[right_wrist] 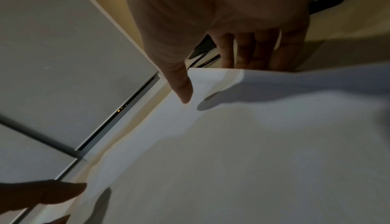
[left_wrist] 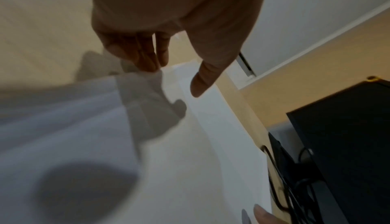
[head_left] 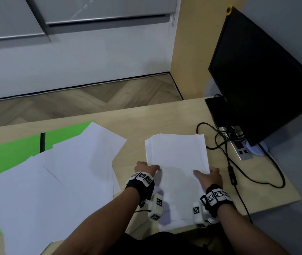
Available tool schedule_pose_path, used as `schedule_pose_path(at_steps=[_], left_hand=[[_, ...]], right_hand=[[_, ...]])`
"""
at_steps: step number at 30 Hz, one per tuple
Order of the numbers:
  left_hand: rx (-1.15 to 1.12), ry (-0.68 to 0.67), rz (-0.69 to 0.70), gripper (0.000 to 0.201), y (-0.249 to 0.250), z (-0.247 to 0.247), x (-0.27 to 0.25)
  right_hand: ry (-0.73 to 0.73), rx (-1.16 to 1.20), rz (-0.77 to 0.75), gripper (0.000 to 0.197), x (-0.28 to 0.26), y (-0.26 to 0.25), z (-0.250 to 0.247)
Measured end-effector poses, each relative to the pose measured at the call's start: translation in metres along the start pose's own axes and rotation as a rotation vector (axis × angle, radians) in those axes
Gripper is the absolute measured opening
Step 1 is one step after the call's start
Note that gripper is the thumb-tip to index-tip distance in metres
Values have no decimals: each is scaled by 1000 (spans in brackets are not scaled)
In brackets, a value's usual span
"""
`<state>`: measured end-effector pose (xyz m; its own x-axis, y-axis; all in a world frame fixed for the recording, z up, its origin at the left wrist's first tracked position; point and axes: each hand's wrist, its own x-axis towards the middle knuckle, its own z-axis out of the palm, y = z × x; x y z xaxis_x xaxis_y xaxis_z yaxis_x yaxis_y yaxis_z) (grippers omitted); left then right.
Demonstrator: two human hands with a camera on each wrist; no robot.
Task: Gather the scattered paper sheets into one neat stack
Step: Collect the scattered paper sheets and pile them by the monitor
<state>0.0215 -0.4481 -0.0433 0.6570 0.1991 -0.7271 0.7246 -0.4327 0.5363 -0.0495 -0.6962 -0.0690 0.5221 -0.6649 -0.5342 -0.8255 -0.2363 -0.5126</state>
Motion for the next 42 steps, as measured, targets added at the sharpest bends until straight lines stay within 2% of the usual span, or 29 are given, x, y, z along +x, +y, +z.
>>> schedule_pose_path(at_steps=[4,9,11,13,15,18,20,24,26,28,30,32,33,36,37,39,42], left_hand=[[71,134,-40,72,-8,-21,5],[270,163,0,61,-16,-28,1],[220,134,39,59,-18,-24,0],[122,172,80,49,-17,-27,-1],[40,206,51,52,-16,-33,1],[16,96,-24,68,-15,-35,3],[20,25,-16,68,-17,-31,3],[44,95,-3,54,-24,-33,1],[40,106,-15,63,-24,-32,-2],[73,11,2,73,-21,-28,-5],[119,-59,3,64,-19,-28,-9],[114,-53,13,40,-20,-32,-6],[105,-35,19,40,-20,-33,-6],[67,-35,-23,77,-14,-29,-13],[88,-65,-23,77,-13,-26,-13],[135,-104,-27,61,-11,-28,-20],[115,-82,-28,51,-15,-29,-16]], right_hand=[[-85,-58,-67,93,-10,-8,18],[-53,-131,-93,102,-20,-13,39],[-9,-140,-83,96,-24,-16,38],[40,-120,-57,93,-21,-15,35],[57,-134,-38,92,-17,-14,32],[7,-185,-77,93,-15,-13,34],[-35,-157,-95,95,-15,-15,35],[-11,-105,-50,92,-12,-14,30],[-28,-113,-59,89,-14,-14,30],[-60,-120,-86,87,-16,-16,30],[-59,-106,-82,85,-16,-18,27],[-33,-86,-63,83,-12,-17,23],[-17,-83,-56,84,-11,-17,21],[-9,-123,-68,90,-11,-17,23],[-15,-142,-72,90,-10,-18,25],[-19,-149,-69,90,-8,-20,25],[-42,-51,-60,79,0,-20,20]])
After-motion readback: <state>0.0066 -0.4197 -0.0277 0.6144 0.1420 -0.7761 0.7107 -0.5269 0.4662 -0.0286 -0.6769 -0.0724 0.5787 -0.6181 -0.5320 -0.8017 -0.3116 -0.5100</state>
